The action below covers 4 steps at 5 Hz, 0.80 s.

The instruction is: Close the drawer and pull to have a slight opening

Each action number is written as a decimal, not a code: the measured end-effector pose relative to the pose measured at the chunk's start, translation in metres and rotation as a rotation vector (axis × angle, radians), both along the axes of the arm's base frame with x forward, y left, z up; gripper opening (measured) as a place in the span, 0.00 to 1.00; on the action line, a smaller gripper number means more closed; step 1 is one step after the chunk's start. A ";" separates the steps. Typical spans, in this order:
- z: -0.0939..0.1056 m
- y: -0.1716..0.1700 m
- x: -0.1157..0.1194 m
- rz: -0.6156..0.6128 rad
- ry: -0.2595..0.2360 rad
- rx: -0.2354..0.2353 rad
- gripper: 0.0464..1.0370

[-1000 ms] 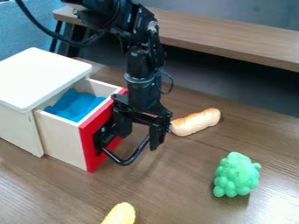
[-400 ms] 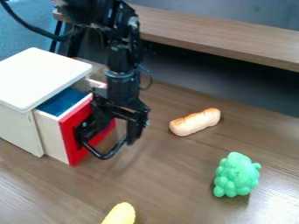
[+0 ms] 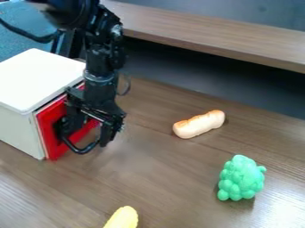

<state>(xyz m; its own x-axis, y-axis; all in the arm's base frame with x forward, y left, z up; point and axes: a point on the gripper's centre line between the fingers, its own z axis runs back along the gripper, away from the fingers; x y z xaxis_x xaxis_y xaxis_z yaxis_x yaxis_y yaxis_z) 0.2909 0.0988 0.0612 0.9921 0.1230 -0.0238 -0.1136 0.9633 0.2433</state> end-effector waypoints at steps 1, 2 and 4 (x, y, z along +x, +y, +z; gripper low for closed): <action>0.003 0.011 -0.004 0.005 0.025 0.132 0.96; -0.001 0.016 -0.005 0.017 0.044 0.161 0.96; -0.012 -0.003 0.000 -0.053 0.044 0.102 0.96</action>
